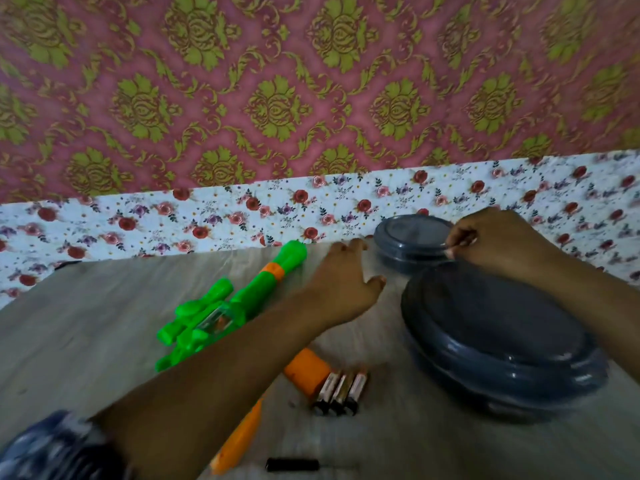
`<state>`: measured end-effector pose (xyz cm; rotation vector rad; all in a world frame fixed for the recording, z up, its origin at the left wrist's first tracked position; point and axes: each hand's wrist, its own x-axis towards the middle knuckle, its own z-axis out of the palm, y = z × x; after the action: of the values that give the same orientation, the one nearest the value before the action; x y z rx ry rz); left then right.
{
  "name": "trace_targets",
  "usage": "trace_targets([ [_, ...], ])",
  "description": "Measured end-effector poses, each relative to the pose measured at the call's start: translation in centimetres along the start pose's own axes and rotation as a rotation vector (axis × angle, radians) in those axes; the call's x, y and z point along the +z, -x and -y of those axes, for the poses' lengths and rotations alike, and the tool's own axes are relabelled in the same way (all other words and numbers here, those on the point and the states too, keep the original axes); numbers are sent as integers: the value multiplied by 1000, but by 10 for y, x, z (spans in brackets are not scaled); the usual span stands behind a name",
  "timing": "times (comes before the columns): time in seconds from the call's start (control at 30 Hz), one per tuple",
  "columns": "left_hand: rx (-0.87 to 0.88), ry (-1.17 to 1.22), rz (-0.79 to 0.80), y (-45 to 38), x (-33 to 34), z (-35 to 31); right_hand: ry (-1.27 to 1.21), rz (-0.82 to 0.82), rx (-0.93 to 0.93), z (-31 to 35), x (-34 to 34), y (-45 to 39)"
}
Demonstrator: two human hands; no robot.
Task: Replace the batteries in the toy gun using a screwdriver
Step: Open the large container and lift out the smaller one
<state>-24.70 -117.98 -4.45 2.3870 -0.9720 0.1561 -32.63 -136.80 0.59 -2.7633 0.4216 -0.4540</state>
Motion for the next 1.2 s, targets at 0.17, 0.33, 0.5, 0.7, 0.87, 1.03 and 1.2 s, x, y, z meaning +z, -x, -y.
trace_targets([
  [0.17,70,-67,83,-68,38,-2,34,134,185,-39,12,-55],
  [0.33,-223,292,45,-106,61,-8,-495,240,553,-48,25,-82],
  [0.5,-289,441,-9,-105,66,-12,-602,257,587,-50,41,-91],
  [0.7,-242,468,-59,-81,39,-22,-706,208,541,-42,20,-80],
  [0.87,-278,494,-172,-40,-1,-32,-800,106,421,-15,-8,-51],
  [1.03,-337,565,-222,17,-50,-23,-760,127,217,26,-34,-10],
  [1.2,-370,659,-229,84,-87,3,-749,231,115,82,-41,34],
])
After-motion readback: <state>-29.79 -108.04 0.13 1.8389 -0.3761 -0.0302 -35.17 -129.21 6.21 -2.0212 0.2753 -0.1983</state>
